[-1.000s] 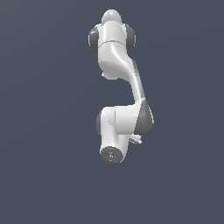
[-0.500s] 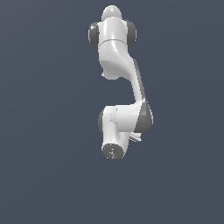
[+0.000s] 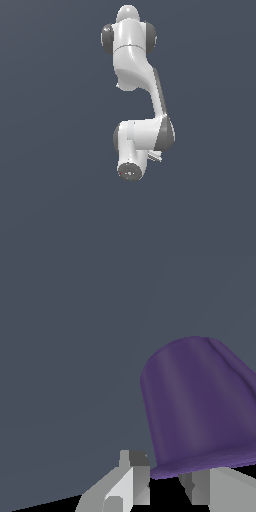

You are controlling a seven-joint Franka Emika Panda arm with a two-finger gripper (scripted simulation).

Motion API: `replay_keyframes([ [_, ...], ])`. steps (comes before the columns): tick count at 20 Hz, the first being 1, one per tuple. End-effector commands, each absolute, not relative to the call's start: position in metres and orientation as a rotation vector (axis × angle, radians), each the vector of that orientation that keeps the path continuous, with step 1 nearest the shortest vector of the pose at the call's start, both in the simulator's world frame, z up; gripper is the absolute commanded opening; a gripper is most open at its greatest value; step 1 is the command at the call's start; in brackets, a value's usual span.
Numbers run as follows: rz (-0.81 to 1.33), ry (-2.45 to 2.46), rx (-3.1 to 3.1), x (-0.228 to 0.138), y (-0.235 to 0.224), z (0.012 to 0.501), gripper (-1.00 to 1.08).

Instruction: Pick up the object and move it to a goal position.

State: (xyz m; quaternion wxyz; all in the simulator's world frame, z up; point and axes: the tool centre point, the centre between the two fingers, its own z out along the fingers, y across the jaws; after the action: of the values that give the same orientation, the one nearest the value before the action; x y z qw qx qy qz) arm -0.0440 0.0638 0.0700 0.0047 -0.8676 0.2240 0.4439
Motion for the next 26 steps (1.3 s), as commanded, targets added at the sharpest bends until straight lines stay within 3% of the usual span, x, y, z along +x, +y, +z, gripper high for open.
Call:
replay_keyframes([
  [1,1.391,0.703,-2.718,-0.044,0.063,0.070,-1.00],
  [16,1.390,0.702,-2.718,-0.050,0.076,0.080,-1.00],
  [26,1.392,0.702,-2.719,-0.077,0.135,0.125,-1.00],
])
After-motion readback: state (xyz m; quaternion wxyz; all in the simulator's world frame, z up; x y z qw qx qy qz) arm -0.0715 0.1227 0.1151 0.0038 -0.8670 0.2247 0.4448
